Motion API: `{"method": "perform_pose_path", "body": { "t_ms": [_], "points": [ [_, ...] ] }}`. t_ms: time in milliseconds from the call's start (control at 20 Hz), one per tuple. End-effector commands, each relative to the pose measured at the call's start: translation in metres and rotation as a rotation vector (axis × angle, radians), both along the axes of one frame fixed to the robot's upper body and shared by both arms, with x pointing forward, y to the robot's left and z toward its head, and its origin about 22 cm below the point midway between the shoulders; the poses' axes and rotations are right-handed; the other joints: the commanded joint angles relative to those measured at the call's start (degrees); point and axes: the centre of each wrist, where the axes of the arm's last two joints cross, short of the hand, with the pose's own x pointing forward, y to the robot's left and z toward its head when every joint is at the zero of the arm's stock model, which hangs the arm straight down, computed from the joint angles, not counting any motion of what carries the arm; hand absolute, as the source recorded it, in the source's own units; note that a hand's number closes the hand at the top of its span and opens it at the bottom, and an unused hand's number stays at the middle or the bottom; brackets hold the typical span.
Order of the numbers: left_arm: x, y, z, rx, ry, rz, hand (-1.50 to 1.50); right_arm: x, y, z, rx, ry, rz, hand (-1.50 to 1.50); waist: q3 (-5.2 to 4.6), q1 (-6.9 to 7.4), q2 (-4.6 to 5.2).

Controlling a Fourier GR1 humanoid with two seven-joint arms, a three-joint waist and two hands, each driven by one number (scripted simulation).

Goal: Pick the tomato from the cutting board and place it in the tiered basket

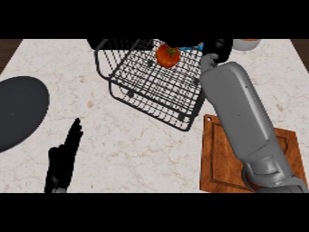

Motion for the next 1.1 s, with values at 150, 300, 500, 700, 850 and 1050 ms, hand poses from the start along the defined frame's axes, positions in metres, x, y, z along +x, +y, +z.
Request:
{"method": "perform_pose_path", "body": {
  "t_ms": [150,300,500,700,850,1050],
  "points": [
    [-0.006,0.005,-0.010,0.000,0.024,0.042,0.00,-0.011,-0.054,0.019,0.063,-0.139,-0.282,-1.50,-0.03,-2.50,-0.57],
    [-0.013,0.003,-0.015,-0.023,0.030,0.055,0.00,-0.034,-0.094,0.016,0.081,-0.136,-0.344,-1.50,-0.01,-3.34,-0.74],
    [-0.004,0.007,-0.006,-0.022,0.032,0.079,0.00,-0.073,-0.147,0.029,0.095,-0.128,-0.394,-1.50,0.04,-4.23,-0.96],
    [-0.003,0.026,0.005,-0.021,0.023,0.088,0.00,-0.129,-0.196,0.025,0.120,-0.126,-0.405,-1.50,0.12,-4.95,-0.99],
    [-0.015,0.030,0.001,-0.001,-0.001,0.081,0.00,-0.173,-0.231,0.045,0.077,-0.125,-0.394,-1.50,0.10,-4.44,-0.91],
    [-0.020,0.012,-0.019,-0.009,0.031,0.090,0.00,-0.227,-0.261,0.047,0.084,-0.111,-0.318,-1.50,0.14,-5.41,-0.91]
  ]
}}
